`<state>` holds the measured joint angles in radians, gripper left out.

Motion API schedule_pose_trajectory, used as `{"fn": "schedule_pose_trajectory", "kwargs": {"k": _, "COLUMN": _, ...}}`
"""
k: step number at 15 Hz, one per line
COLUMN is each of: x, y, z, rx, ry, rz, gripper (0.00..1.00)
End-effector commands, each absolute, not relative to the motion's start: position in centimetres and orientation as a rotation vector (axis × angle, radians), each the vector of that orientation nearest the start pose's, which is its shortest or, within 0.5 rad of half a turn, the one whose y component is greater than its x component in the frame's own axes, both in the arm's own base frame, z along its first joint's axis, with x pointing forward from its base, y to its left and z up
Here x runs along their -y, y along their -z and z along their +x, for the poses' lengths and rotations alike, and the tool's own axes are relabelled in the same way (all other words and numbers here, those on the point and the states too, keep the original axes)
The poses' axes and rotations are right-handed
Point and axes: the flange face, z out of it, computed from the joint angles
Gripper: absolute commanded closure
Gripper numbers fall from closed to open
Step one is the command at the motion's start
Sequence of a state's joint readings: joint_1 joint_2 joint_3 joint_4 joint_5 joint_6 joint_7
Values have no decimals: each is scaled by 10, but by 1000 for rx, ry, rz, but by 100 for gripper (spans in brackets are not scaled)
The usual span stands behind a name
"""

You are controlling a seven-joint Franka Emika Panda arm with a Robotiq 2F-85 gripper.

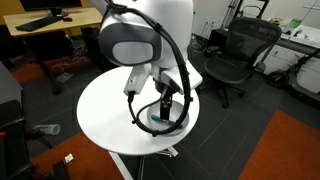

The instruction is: Remove the marker from the bowl and put it on the table

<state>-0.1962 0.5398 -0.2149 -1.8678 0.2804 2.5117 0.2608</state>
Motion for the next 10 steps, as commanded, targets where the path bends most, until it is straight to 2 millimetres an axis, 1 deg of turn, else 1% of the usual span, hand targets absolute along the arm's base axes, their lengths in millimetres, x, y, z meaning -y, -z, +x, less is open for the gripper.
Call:
{"fn": "schedule_pose_trajectory", "kwargs": {"k": 1, "x": 260, "y": -225, "z": 619, "rx": -1317, "ry": 171, "rz": -2775, "gripper": 0}}
{"fn": "schedule_pose_trajectory", "kwargs": {"k": 7, "x": 264, "y": -196, "z": 636, "rx": -1344, "ry": 154, "rz": -2809, "gripper": 0}}
{"fn": "schedule_pose_trajectory", "kwargs": {"k": 10, "x": 263, "y": -183, "z": 640, "rx": -1371, "ry": 138, "rz": -2813, "gripper": 0}}
